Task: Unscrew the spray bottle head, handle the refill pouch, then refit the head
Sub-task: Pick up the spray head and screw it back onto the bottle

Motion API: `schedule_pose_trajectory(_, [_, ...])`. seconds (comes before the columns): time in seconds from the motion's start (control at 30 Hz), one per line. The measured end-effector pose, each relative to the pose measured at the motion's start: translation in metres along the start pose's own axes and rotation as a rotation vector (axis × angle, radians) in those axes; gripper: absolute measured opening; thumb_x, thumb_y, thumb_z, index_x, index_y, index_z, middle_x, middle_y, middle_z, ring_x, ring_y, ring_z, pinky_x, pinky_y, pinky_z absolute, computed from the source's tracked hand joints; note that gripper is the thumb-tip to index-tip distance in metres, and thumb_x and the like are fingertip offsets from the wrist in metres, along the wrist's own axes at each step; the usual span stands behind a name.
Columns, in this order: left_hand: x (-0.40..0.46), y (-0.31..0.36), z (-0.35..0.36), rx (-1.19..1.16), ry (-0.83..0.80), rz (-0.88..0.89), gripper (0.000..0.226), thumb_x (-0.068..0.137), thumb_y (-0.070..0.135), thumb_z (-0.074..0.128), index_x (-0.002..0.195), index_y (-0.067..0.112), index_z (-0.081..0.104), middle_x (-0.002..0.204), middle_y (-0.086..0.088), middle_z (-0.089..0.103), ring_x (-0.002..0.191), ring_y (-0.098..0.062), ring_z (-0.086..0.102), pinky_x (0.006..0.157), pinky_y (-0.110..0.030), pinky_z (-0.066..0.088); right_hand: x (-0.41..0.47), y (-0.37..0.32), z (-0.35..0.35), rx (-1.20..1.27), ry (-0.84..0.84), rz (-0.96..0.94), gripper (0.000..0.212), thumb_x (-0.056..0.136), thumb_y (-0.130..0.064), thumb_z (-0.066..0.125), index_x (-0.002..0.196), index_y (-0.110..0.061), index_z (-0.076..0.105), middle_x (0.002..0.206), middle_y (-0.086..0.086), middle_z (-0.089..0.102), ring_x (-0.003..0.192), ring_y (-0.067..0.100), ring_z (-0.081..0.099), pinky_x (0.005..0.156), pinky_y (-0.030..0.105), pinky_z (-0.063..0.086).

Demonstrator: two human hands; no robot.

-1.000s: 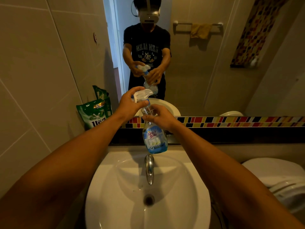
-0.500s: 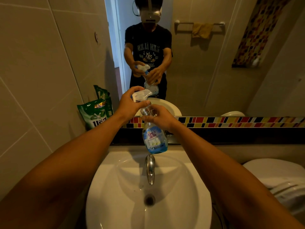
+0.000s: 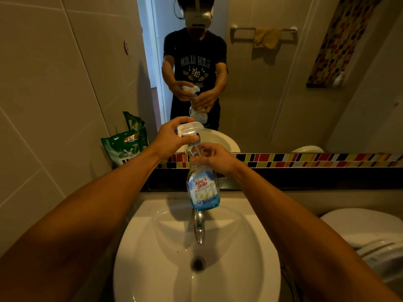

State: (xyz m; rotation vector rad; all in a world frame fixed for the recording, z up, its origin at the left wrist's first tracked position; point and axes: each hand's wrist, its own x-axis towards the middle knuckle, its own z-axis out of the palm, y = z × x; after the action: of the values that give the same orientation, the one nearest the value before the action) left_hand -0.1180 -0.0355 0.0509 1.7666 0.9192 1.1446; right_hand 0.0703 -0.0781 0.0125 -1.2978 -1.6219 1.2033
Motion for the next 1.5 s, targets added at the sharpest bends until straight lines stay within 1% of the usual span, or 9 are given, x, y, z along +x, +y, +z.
schedule_pose_trajectory(0.23, [-0.003,-0.008,0.003,0.016,-0.022,-0.030,0.060,0.080,0.018,0.082,0.134,0.025,0.056,0.123,0.003,0.061,0.113,-0.023,0.064,0.083,-0.031,0.061,0.006,0.005,0.003,-0.027,0.015,0.019,0.027,0.091,-0.017,0.081,0.116,-0.021,0.070,0.112,0.007,0.077,0.106,0.025,0.075,0.097,0.044,0.061])
schedule_pose_trajectory(0.37, [-0.005,-0.012,0.010,0.002,-0.010,-0.061,0.076,0.088,0.022,0.075,0.150,0.037,0.035,0.134,0.006,0.052,0.114,-0.013,0.060,0.084,-0.026,0.058,0.008,0.011,0.000,-0.102,0.057,0.010,0.025,0.093,-0.015,0.079,0.115,-0.015,0.068,0.100,-0.002,0.072,0.092,0.016,0.071,0.077,0.025,0.058])
schedule_pose_trajectory(0.47, [-0.007,-0.025,0.016,-0.091,0.059,-0.174,0.075,0.093,0.022,0.068,0.154,0.033,0.027,0.128,0.001,0.060,0.117,-0.019,0.061,0.093,-0.034,0.054,0.013,0.019,-0.008,-0.143,0.142,0.025,0.031,0.091,-0.017,0.082,0.118,-0.011,0.068,0.095,-0.004,0.068,0.090,0.017,0.069,0.072,0.024,0.056])
schedule_pose_trajectory(0.6, [-0.020,-0.050,0.033,-0.026,0.090,-0.299,0.048,0.097,0.022,0.061,0.143,0.015,0.050,0.108,0.008,0.064,0.112,-0.020,0.063,0.100,-0.042,0.052,0.023,0.035,-0.024,-0.195,0.236,0.016,0.038,0.087,-0.016,0.085,0.122,-0.009,0.072,0.100,-0.002,0.070,0.099,0.021,0.069,0.086,0.035,0.059])
schedule_pose_trajectory(0.77, [-0.024,-0.086,0.070,-0.005,-0.002,-0.423,0.040,0.099,0.013,0.057,0.139,0.009,0.055,0.128,-0.004,0.063,0.118,-0.017,0.059,0.094,-0.025,0.046,0.035,0.060,-0.048,-0.233,0.314,0.019,0.038,0.090,-0.016,0.082,0.123,-0.005,0.068,0.113,0.010,0.072,0.106,0.026,0.069,0.086,0.036,0.060])
schedule_pose_trajectory(0.9, [-0.012,-0.106,0.104,-0.067,-0.085,-0.500,0.042,0.100,0.006,0.053,0.142,0.013,0.052,0.126,0.004,0.056,0.112,-0.012,0.055,0.076,-0.016,0.044,0.047,0.081,-0.064,-0.207,0.342,0.026,0.043,0.094,-0.018,0.078,0.134,-0.016,0.064,0.124,0.007,0.068,0.116,0.026,0.066,0.091,0.038,0.057])
schedule_pose_trajectory(1.03, [0.007,-0.134,0.131,-0.104,-0.132,-0.517,0.051,0.096,0.001,0.056,0.145,0.014,0.049,0.136,-0.003,0.061,0.120,-0.014,0.059,0.098,-0.027,0.049,0.058,0.096,-0.081,-0.161,0.328,0.020,0.047,0.096,-0.016,0.076,0.139,-0.017,0.060,0.128,0.003,0.068,0.123,0.025,0.065,0.102,0.046,0.056])
schedule_pose_trajectory(1.3, [0.026,-0.157,0.160,-0.212,-0.098,-0.528,0.057,0.095,-0.007,0.054,0.148,0.012,0.044,0.136,-0.006,0.059,0.125,-0.019,0.058,0.091,-0.023,0.055,0.072,0.120,-0.101,-0.127,0.325,0.015,0.051,0.095,-0.017,0.076,0.143,-0.018,0.058,0.137,0.003,0.068,0.128,0.023,0.064,0.106,0.050,0.056])
schedule_pose_trajectory(1.5, [0.027,-0.161,0.166,-0.207,-0.083,-0.508,0.056,0.097,-0.005,0.052,0.149,0.012,0.041,0.139,-0.010,0.056,0.128,-0.023,0.055,0.105,-0.035,0.048,0.075,0.124,-0.102,-0.102,0.334,0.020,0.048,0.096,-0.016,0.076,0.140,-0.016,0.059,0.136,0.004,0.068,0.127,0.023,0.065,0.105,0.050,0.057])
